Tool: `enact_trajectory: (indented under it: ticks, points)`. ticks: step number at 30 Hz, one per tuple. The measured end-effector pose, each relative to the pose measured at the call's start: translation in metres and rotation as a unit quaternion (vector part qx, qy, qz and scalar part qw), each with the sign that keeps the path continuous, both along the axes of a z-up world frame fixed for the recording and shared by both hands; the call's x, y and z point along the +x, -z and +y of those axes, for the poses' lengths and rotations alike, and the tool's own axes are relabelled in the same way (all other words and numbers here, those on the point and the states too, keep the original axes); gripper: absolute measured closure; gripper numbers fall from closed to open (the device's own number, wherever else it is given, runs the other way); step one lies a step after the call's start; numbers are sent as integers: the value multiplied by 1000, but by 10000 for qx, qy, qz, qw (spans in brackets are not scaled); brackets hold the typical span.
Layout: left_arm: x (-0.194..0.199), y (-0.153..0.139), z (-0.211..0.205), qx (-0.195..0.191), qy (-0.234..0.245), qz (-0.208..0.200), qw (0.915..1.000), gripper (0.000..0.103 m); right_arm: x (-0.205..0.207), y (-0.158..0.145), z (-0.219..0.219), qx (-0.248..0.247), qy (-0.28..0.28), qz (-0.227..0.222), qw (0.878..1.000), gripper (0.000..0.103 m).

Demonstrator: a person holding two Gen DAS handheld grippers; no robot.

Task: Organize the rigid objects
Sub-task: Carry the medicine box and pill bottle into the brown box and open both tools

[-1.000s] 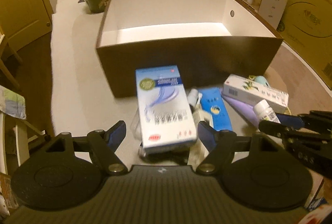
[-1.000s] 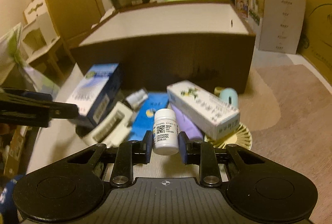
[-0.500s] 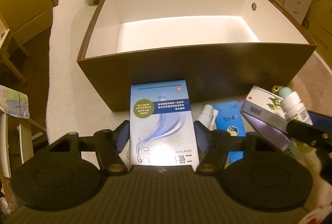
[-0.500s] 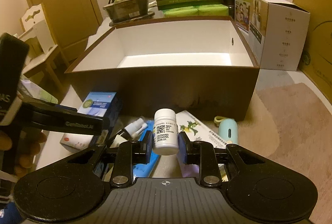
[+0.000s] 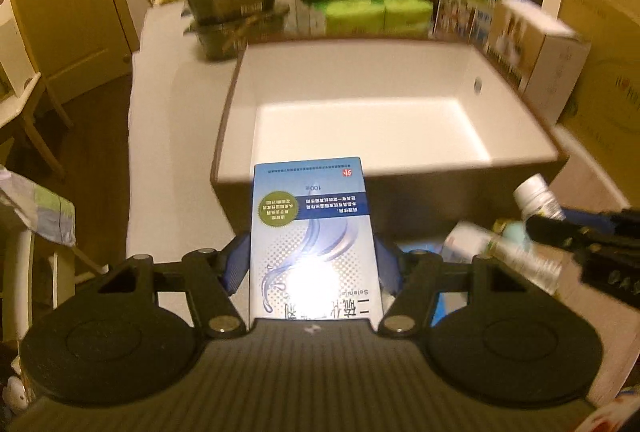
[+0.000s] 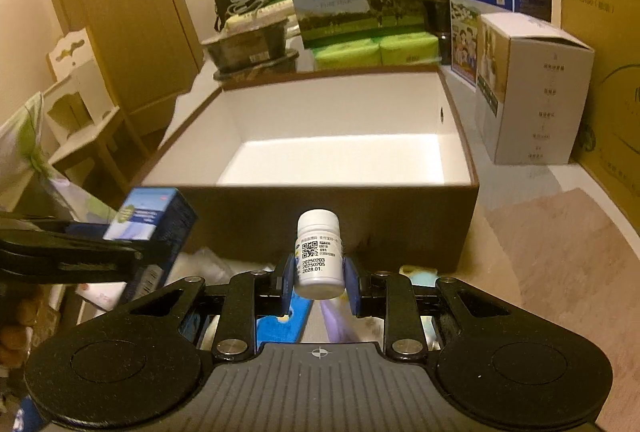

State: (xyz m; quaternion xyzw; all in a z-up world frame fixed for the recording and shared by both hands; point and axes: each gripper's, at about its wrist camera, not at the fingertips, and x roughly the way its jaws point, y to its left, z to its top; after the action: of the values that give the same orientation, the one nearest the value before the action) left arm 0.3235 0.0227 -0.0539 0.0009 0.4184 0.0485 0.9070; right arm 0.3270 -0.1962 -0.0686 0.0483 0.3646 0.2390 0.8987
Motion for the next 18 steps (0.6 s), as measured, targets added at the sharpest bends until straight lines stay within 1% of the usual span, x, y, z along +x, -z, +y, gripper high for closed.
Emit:
enact_trajectory:
  ticks: [4, 8, 11, 13, 18]
  points:
    - [23, -20, -3, -19, -23, -200, 9998, 40, 17, -12, 2, 74, -13, -89, 9999, 76]
    - [53, -30, -8, -180, -50, -249, 9995, 40, 39, -21, 7, 114, -15, -166, 9998, 76]
    - [77, -31, -14, -149, -102, -268, 9995, 40, 59, -24, 8, 143, 40, -156, 9998, 76]
    - [91, -31, -16, -198, -139, -297, 9993, 40, 73, -24, 9, 187, 84, -136, 9997, 76]
    - [124, -24, -22, -243, -203, -218, 9993, 40, 104, -19, 10, 232, 173, -20, 9996, 76]
